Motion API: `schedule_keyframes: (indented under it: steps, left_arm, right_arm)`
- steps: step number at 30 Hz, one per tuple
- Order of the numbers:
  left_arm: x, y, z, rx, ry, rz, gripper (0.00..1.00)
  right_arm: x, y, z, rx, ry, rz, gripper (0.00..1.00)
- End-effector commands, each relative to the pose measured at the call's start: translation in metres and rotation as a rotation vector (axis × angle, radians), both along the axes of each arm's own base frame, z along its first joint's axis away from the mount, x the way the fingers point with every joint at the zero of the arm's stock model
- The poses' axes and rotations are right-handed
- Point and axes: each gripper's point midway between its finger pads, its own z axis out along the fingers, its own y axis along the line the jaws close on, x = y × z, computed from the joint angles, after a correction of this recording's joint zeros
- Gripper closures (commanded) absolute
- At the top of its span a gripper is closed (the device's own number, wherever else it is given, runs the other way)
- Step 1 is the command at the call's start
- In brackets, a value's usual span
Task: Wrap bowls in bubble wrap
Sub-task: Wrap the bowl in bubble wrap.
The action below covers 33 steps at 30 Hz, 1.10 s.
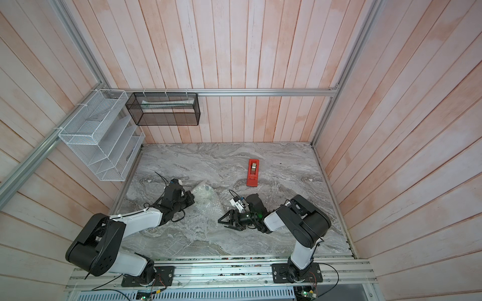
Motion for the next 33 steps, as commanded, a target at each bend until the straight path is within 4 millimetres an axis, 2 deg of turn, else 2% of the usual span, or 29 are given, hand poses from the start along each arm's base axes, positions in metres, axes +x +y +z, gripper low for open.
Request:
schedule_keyframes:
  steps: [1, 4, 12, 16, 21, 25, 30, 31, 33]
  left_arm:
    - [-0.014, 0.004, -0.021, 0.037, 0.088, -0.001, 1.00]
    - [-0.013, 0.004, -0.020, 0.035, 0.085, -0.001, 1.00]
    - [-0.013, 0.003, -0.023, 0.042, 0.089, -0.003, 1.00]
    - [-0.012, 0.002, -0.027, 0.078, 0.091, -0.002, 1.00]
    - [-0.014, -0.003, -0.037, 0.133, 0.112, -0.010, 1.00]
    - [-0.017, -0.009, -0.040, 0.147, 0.117, -0.025, 1.00]
    - [-0.025, -0.015, -0.042, 0.143, 0.118, -0.046, 1.00]
    - [-0.027, -0.016, -0.042, 0.140, 0.119, -0.051, 1.00]
    - [-0.030, -0.019, -0.041, 0.138, 0.117, -0.058, 1.00]
  right_arm:
    - [0.007, 0.008, 0.006, 0.037, -0.023, -0.010, 0.30]
    - [0.009, 0.010, 0.006, 0.051, -0.017, -0.012, 0.38]
    - [0.008, 0.012, 0.018, 0.070, -0.035, 0.007, 0.86]
    - [0.009, 0.019, 0.040, 0.122, -0.045, 0.040, 0.99]
    - [0.017, 0.034, 0.086, 0.214, -0.082, 0.097, 1.00]
    - [0.039, 0.050, 0.116, 0.243, -0.144, 0.109, 1.00]
    - [0.093, 0.066, 0.130, 0.277, -0.162, 0.021, 1.00]
    - [0.105, 0.070, 0.130, 0.285, -0.161, 0.005, 1.00]
    - [0.125, 0.077, 0.117, 0.255, -0.142, -0.038, 1.00]
